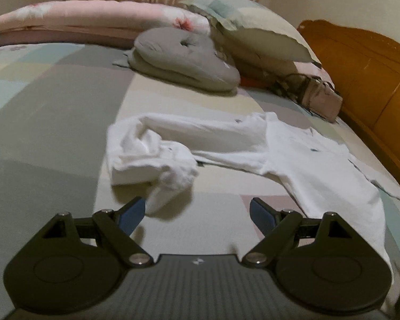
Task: Fold clothes
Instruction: 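Grasp the sleeve cuff with the left tool and pull it outward, release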
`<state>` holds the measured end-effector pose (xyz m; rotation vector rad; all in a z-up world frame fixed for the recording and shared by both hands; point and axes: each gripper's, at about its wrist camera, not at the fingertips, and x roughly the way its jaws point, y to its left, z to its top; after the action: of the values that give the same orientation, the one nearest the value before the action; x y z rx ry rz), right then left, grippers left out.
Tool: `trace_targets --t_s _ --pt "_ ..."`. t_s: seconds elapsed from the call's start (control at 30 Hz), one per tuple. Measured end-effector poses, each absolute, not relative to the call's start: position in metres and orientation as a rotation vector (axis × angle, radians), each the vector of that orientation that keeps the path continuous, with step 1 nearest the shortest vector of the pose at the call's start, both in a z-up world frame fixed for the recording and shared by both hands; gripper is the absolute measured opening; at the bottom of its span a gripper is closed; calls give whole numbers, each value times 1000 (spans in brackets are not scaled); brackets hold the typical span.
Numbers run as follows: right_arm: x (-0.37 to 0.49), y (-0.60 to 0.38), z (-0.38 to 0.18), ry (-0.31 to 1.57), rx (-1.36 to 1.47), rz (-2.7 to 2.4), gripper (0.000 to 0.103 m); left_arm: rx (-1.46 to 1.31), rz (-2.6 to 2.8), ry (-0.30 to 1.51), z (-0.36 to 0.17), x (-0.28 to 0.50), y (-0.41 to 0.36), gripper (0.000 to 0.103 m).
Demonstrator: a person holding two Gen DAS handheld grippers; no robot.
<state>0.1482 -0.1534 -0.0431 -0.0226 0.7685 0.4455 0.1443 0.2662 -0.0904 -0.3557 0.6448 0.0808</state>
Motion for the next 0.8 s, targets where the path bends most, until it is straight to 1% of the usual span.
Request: trace_targets --t_s 0.03,0.13,0.2,0.23,0.27,0.3,0.33,0.4,0.43,0.47,0.57,0.67,0.8 --pt "147 -149 -44 775 -26 451 103 -381 81 641 -92 147 271 85" --pt "143 -136 -43 788 -66 474 103 -513 77 612 -105 158 285 76" --pt "140 -129 -40 785 -99 490 103 -584 85 590 -113 165 291 65" --pt "138 -126 -38 776 -113 495 103 -610 84 580 -117 168 294 62" --pt "137 -124 -36 768 -123 498 103 -618 95 577 -120 171 294 53" --pt "137 -122 -34 760 -128 500 103 -606 118 581 -123 173 294 40" --pt "136 -122 -32 756 -130 499 103 -593 140 584 -126 175 294 35" --pt "138 -122 -31 757 -126 495 103 -559 150 577 -124 174 293 21" --pt "139 -122 -32 760 -123 491 103 -544 147 574 -122 172 293 17" --pt "140 -123 -32 764 -120 488 103 -507 145 579 -118 170 291 15" --pt "142 -124 -34 769 -118 484 103 -312 171 630 -102 167 287 12" --pt "143 -123 -34 765 -117 487 103 -106 228 687 -84 162 292 12" --pt "145 -122 -36 767 -95 497 103 65 333 762 -66 158 312 12"
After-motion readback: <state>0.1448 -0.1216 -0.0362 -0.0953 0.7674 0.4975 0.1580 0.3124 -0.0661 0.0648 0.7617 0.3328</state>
